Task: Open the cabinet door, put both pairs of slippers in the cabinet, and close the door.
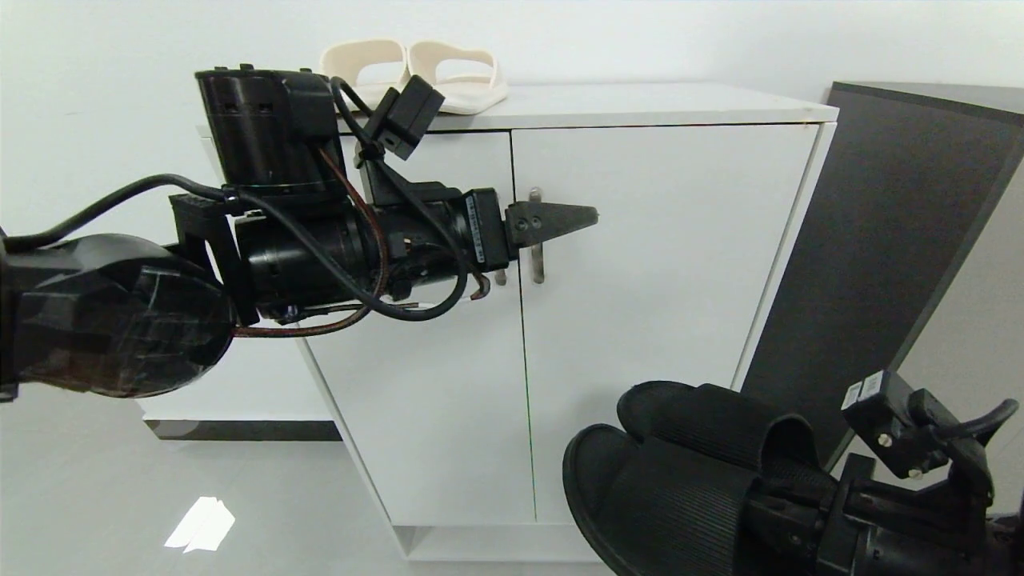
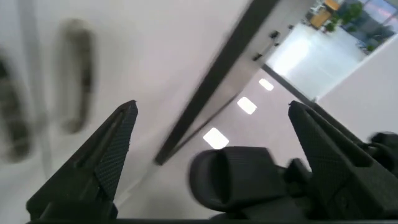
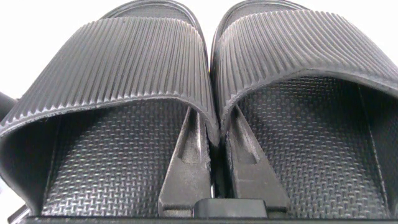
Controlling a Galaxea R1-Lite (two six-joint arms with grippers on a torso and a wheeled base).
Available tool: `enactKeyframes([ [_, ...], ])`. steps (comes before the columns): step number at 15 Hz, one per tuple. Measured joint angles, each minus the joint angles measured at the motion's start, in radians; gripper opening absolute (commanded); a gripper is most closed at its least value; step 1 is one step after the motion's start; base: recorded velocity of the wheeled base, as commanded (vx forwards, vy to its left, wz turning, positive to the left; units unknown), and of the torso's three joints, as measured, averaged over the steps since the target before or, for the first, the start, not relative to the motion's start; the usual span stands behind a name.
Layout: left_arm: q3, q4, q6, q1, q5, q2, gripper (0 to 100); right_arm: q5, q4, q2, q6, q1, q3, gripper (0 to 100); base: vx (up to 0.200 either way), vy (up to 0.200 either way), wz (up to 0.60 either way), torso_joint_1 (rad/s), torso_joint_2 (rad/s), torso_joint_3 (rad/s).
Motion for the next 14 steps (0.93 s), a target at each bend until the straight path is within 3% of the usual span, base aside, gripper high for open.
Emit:
enactKeyframes([
  [6, -0.038, -0.005, 0.004, 0.064, -0.007, 0.069, 100, 0.002, 0.001, -0.001, 0.0, 0.0, 0.007, 0, 0.0, 0.0, 0.0, 0.0, 0.0, 0.0],
  [14, -0.081, -0.009, 0.005, 0.043, -0.002, 0.125, 100, 0.002, 0.001, -0.002, 0.0, 0.0, 0.01, 0, 0.0, 0.0, 0.0, 0.0, 0.0, 0.0],
])
